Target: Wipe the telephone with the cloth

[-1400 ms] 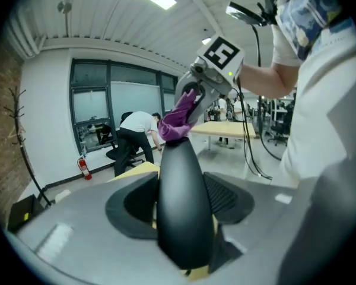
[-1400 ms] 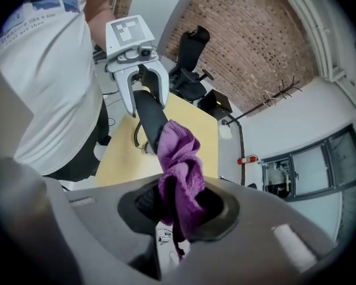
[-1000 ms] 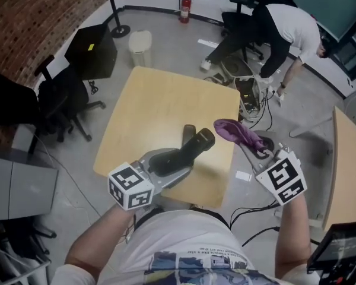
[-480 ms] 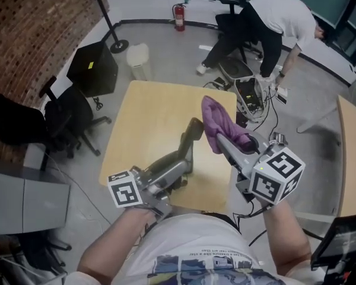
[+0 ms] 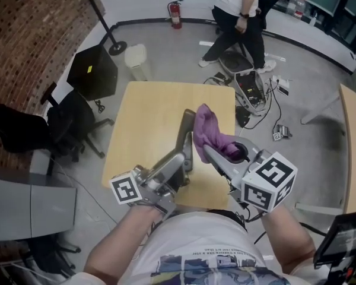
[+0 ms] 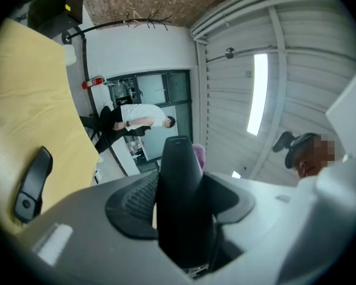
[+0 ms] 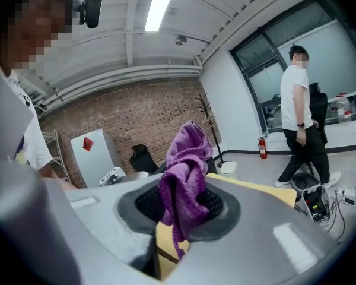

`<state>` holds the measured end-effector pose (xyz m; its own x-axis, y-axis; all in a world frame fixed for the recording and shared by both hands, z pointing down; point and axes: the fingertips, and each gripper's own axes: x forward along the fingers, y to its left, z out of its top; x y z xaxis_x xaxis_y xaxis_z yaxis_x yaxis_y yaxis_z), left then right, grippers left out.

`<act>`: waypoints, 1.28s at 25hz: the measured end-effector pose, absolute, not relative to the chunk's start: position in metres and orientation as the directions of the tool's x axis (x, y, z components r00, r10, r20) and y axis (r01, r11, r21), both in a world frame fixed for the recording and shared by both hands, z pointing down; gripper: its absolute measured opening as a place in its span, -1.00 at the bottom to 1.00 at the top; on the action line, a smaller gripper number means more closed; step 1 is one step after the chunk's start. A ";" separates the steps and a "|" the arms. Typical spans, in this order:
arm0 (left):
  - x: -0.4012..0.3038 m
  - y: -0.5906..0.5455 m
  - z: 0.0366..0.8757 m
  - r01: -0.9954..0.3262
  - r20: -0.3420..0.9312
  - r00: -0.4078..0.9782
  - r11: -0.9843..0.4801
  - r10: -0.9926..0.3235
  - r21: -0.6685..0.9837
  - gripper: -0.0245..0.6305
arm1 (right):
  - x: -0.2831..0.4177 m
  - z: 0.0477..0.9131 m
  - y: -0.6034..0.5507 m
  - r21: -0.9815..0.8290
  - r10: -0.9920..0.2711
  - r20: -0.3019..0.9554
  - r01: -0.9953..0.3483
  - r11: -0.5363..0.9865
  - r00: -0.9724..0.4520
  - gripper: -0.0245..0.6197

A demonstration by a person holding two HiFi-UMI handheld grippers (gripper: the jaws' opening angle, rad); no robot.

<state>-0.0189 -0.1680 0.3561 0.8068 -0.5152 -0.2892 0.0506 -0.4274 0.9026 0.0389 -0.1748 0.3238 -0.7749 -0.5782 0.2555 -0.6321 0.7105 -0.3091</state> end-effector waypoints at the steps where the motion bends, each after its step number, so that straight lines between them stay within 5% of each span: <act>1: -0.018 -0.169 0.354 0.069 -0.304 0.799 -0.423 -0.519 0.903 -0.16 | 0.035 0.325 -0.170 -0.313 -0.566 0.256 -0.621 0.718 -0.784 -0.66; 18: -0.041 -0.174 0.329 0.178 -0.412 0.742 -0.437 -0.529 0.882 -0.16 | -0.006 0.344 -0.101 -0.347 -0.389 0.286 -0.474 0.809 -0.875 -0.66; 32: -0.049 -0.161 0.317 0.276 -0.488 0.731 -0.448 -0.476 0.850 -0.16 | 0.027 0.300 -0.179 -0.457 -0.620 0.148 -0.609 0.648 -0.771 -0.66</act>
